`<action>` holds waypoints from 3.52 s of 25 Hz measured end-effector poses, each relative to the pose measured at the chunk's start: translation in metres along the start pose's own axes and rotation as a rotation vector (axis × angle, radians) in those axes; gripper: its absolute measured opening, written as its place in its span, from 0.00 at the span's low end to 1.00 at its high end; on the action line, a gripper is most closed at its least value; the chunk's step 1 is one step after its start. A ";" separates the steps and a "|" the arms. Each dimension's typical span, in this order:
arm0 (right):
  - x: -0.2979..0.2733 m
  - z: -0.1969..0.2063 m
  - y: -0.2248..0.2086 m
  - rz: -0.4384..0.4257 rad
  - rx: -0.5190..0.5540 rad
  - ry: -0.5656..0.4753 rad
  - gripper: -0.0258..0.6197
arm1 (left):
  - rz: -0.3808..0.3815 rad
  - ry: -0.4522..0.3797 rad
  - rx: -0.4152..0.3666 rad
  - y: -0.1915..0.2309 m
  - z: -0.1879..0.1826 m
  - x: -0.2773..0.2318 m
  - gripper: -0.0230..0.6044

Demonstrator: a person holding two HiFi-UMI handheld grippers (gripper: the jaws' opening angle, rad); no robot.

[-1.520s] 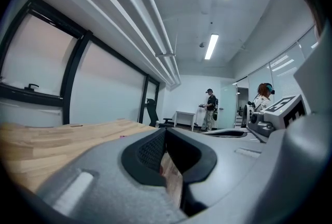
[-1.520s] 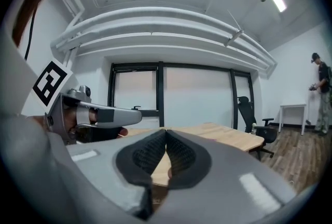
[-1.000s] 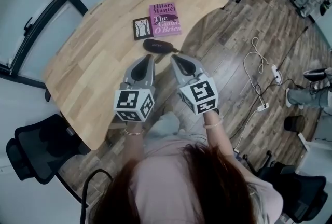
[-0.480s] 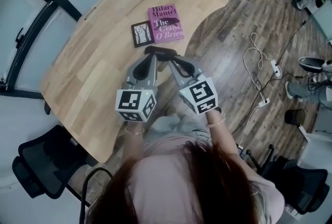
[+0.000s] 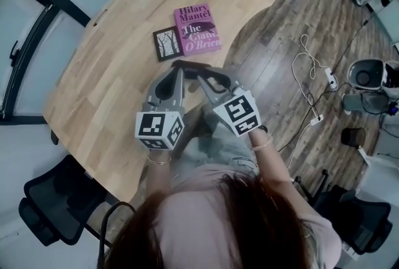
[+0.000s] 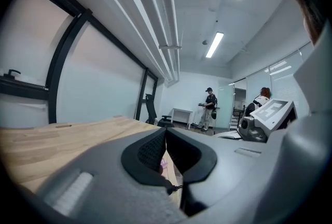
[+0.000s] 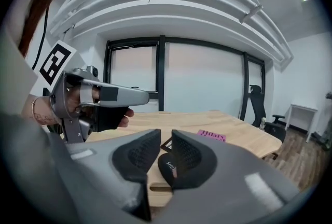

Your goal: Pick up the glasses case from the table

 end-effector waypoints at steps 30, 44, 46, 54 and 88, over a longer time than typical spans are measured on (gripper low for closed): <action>-0.108 0.068 -0.071 -0.321 0.083 0.356 0.37 | -0.130 0.049 0.054 0.036 0.030 -0.079 0.05; -0.143 0.111 -0.076 -0.444 0.131 0.546 0.51 | -0.200 0.090 0.092 0.053 0.056 -0.089 0.05; -0.147 0.115 -0.077 -0.452 0.132 0.566 0.52 | -0.217 0.110 0.093 0.055 0.060 -0.090 0.05; -0.156 0.124 -0.082 -0.480 0.146 0.631 0.54 | -0.243 0.131 0.119 0.059 0.069 -0.090 0.05; -0.139 0.117 -0.073 -0.372 0.054 0.503 0.56 | -0.260 0.135 0.126 0.068 0.075 -0.057 0.05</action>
Point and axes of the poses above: the fingertips, and each gripper's own axes: x backward along the fingers, y to its left, z out of its underside, the point moved 8 cm from there along x, backward along the fingers, and after that the axes turned 13 degrees about -z, right-handed, at the moved point
